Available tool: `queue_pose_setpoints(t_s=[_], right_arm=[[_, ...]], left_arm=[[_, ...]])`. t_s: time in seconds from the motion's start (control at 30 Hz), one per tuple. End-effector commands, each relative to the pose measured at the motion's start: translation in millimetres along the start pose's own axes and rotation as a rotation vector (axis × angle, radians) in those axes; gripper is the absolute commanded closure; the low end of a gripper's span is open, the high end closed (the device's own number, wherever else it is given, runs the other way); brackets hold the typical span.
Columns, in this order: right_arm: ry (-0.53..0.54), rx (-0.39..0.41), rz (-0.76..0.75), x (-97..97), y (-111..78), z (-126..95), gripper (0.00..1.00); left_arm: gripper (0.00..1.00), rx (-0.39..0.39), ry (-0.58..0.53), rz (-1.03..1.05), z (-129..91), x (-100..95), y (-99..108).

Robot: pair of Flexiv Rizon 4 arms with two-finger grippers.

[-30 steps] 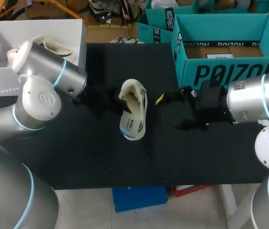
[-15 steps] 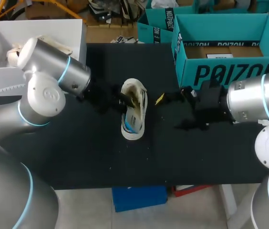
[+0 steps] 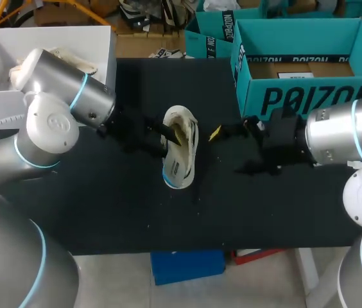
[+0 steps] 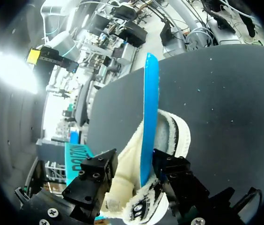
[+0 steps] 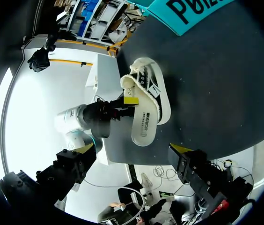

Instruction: Take the shoe out of the shoebox, open the shoe tongue, remove and reinsert the insole, then place the shoe into the shoebox

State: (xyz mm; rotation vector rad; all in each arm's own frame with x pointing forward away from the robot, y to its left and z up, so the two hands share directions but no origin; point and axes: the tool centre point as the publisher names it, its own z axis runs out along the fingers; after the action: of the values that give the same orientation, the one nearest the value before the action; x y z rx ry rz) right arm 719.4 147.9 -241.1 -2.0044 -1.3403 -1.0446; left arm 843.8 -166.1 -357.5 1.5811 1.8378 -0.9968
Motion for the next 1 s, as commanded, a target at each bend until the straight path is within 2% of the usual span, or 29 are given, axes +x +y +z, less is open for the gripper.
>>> queue_pose_setpoints(t_s=[0.03, 0.23, 0.33, 0.4, 0.77, 1.0], right_arm=[[-0.002, -0.002, 0.0, 0.6, -0.3, 0.8, 0.0], [-0.002, -0.002, 0.0, 0.6, -0.3, 0.8, 0.0], [-0.002, -0.002, 0.0, 0.6, -0.3, 0.8, 0.0], [-0.002, -0.002, 0.0, 0.6, -0.3, 0.8, 0.0], [-0.002, -0.002, 0.0, 0.6, -0.3, 0.8, 0.0], [-0.002, -0.002, 0.0, 0.6, -0.3, 0.8, 0.0]], left_arm=[[0.55, 0.008, 0.007, 0.012, -5.9, 4.5, -13.2], [0.6, 0.045, 0.041, 0.038, -3.0, 14.9, -28.7], [0.77, 0.048, 0.048, 0.038, -2.5, 16.8, -29.5], [1.0, 0.046, 0.051, 0.039, -2.5, 17.1, -29.6], [1.0, 0.068, 0.039, 0.052, -2.6, 17.8, -35.1], [1.0, 0.037, 0.033, 0.024, 4.5, 20.3, -22.9]])
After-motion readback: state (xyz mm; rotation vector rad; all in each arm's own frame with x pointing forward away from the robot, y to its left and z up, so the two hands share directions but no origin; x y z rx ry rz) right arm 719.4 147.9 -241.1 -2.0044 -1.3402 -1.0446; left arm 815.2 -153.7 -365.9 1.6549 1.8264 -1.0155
